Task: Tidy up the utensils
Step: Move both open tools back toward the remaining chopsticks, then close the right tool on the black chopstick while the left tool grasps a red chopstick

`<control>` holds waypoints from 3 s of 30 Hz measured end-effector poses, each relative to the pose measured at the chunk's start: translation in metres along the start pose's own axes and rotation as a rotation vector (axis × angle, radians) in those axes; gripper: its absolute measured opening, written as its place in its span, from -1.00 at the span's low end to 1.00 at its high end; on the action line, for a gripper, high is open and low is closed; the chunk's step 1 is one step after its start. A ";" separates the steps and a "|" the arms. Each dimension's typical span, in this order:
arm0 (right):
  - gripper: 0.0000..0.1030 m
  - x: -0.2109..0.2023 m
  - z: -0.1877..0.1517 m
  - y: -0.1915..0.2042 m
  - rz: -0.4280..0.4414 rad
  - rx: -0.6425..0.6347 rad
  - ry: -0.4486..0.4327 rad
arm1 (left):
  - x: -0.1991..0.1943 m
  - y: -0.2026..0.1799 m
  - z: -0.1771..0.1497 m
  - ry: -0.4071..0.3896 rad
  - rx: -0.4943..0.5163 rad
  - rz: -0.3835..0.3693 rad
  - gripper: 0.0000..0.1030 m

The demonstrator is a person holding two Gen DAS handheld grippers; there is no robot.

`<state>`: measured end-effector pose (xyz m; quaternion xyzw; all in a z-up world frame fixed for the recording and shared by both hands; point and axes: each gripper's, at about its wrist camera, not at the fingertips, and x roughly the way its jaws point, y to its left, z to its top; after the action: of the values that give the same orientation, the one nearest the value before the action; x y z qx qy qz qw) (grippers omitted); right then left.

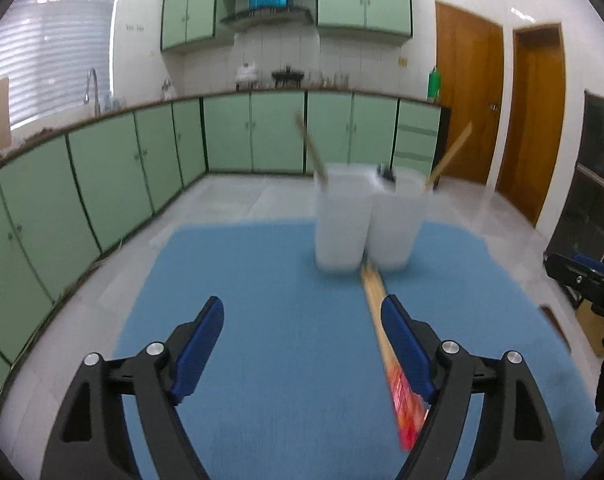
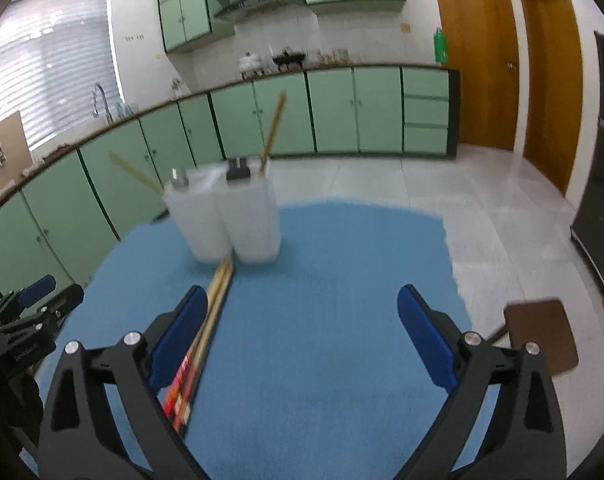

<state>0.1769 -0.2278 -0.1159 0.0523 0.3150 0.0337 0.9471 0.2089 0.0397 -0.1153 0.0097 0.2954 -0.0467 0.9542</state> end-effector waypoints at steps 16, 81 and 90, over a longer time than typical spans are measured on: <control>0.59 0.023 -0.090 0.060 0.060 -0.078 0.216 | 0.021 0.015 -0.082 0.234 0.013 0.059 0.54; -0.87 0.032 -0.095 0.019 0.064 -0.018 0.269 | 0.027 -0.037 -0.086 0.317 0.050 -0.029 0.66; -0.70 0.030 -0.095 0.017 0.096 -0.017 0.272 | 0.016 -0.009 -0.092 0.309 -0.010 0.009 0.63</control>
<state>0.1434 -0.2010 -0.2078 0.0542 0.4374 0.0886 0.8932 0.1691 0.0333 -0.1999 0.0133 0.4388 -0.0389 0.8977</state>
